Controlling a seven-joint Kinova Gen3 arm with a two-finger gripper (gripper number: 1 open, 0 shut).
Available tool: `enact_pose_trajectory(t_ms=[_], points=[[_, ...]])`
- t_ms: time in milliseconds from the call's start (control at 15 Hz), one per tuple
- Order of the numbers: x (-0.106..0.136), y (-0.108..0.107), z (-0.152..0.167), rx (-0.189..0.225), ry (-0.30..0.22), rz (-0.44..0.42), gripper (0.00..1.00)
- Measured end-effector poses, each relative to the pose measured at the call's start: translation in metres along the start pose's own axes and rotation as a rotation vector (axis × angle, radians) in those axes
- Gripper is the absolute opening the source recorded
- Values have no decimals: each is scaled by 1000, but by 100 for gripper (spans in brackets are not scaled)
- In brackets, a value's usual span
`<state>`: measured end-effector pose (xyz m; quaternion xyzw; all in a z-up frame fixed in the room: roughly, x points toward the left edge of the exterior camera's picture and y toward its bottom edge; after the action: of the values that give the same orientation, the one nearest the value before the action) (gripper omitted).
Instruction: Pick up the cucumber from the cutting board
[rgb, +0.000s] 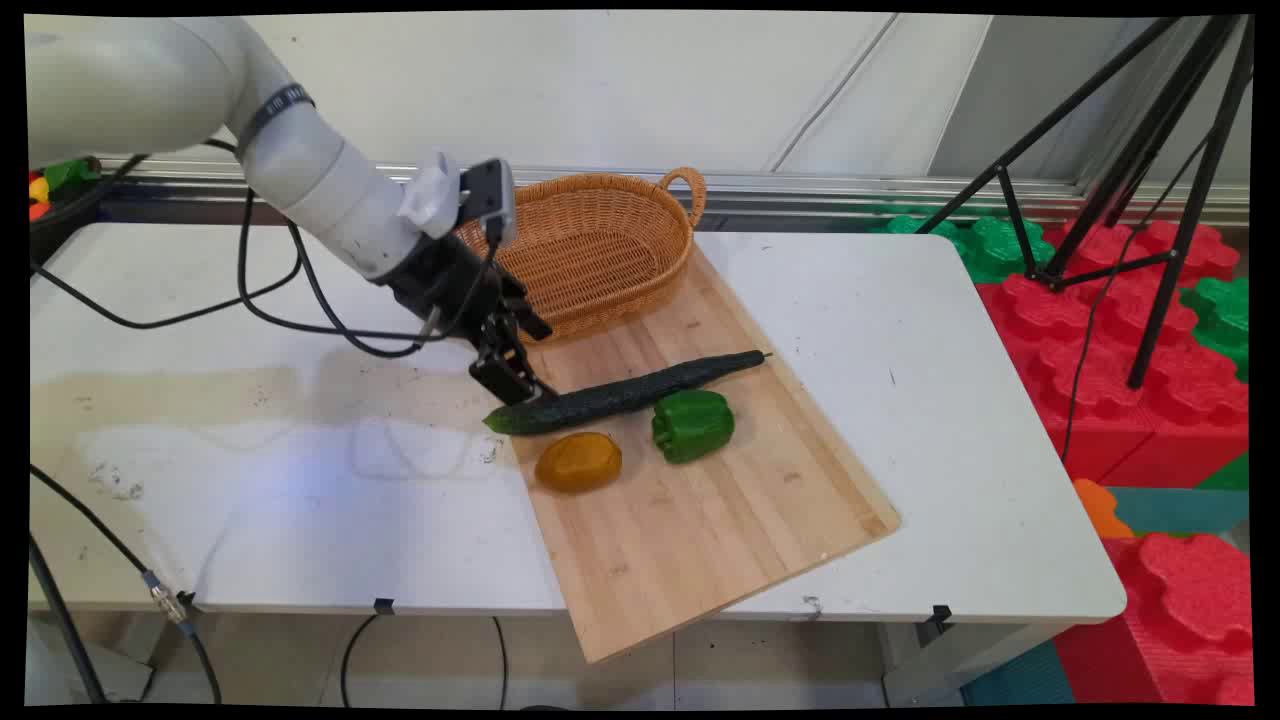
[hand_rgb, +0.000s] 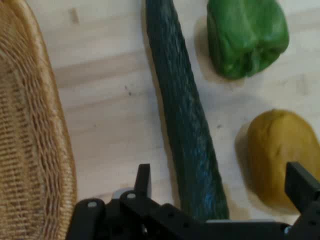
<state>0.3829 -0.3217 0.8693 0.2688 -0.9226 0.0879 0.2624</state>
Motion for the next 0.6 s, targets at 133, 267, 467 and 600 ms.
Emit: enact_pose_trajectory(t_ms=[133,267,467,600], points=[[-4,-2,11,-2,-21,1,100],[-6,-5,24,1,-32,-10,100],[2,-12,44,12,-18,-32,100],[7,-16,54,18,-9,-45,100]])
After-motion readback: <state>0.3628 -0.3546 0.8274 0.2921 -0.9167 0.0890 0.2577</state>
